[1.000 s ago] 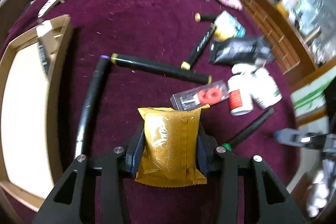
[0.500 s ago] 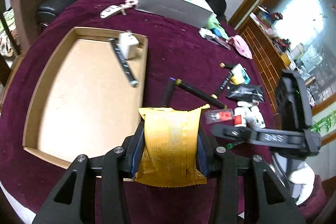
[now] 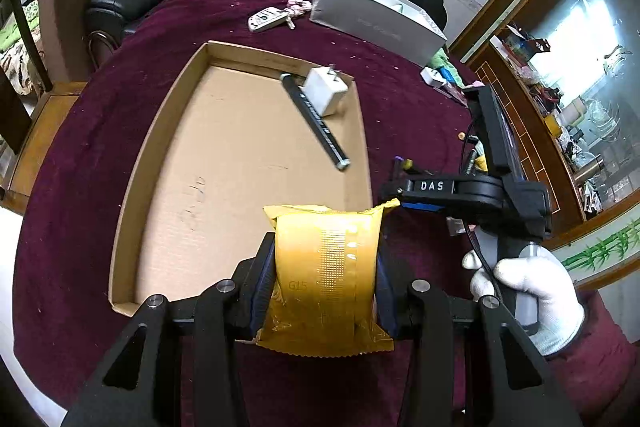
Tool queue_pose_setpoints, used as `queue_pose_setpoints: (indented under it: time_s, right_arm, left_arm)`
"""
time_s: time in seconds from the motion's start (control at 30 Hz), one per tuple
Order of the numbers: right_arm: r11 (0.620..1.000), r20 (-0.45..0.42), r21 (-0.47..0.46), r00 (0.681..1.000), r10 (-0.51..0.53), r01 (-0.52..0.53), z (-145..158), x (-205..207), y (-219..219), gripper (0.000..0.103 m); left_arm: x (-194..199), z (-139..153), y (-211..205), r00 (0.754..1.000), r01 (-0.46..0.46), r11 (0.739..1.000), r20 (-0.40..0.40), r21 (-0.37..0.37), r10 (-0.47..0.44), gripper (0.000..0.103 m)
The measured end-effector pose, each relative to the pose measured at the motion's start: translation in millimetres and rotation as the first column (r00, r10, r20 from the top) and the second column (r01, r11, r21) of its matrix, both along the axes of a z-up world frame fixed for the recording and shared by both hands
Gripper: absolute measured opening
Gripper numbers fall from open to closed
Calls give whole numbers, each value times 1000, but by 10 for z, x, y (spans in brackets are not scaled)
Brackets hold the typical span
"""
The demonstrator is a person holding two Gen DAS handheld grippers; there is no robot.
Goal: Organize objects
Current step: 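Lift the yellow packet with the left tool while the right tool grasps another black marker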
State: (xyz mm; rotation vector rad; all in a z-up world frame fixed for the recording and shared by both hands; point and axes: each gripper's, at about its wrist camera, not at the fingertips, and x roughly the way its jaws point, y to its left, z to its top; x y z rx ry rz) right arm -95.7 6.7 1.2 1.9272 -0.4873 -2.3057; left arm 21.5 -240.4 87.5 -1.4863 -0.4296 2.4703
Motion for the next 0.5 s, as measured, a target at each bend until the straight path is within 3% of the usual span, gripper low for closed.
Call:
queue_pose_setpoints:
  time_s: [0.1,0.13,0.17,0.23,0.37,0.5]
  right_arm:
    - [996,-29,91,1000,5,-3,8,21,-96,31]
    - [993,-40,117,999,9,-5,14,44,-122,20]
    - [994,-42,111,999,12,-7,10,58,-123,18]
    - [998,-38,70,999,-5,8,10,91,-72,12]
    - [997,-33,-52,998,-58,56,67,179,96,13]
    - [991,-62,-108,995,-83,76,225,294,259,13]
  left_arm:
    - [-72,-66,-101,1000,3,1000,9,13,-4,39]
    - [-99,-81,-129,1000,4,1000,12,18,-4,39]
    - [-119,-97,-152,1000,6,1000,14,23,-6,39]
    - [-149,-115,-188,1000,12,1000,13,27,-13,39]
    - [-191,-143,-242,1000,20,999,11,37,-21,39]
    - [-237,-172,-270,1000,21,999,16,46,-21,39]
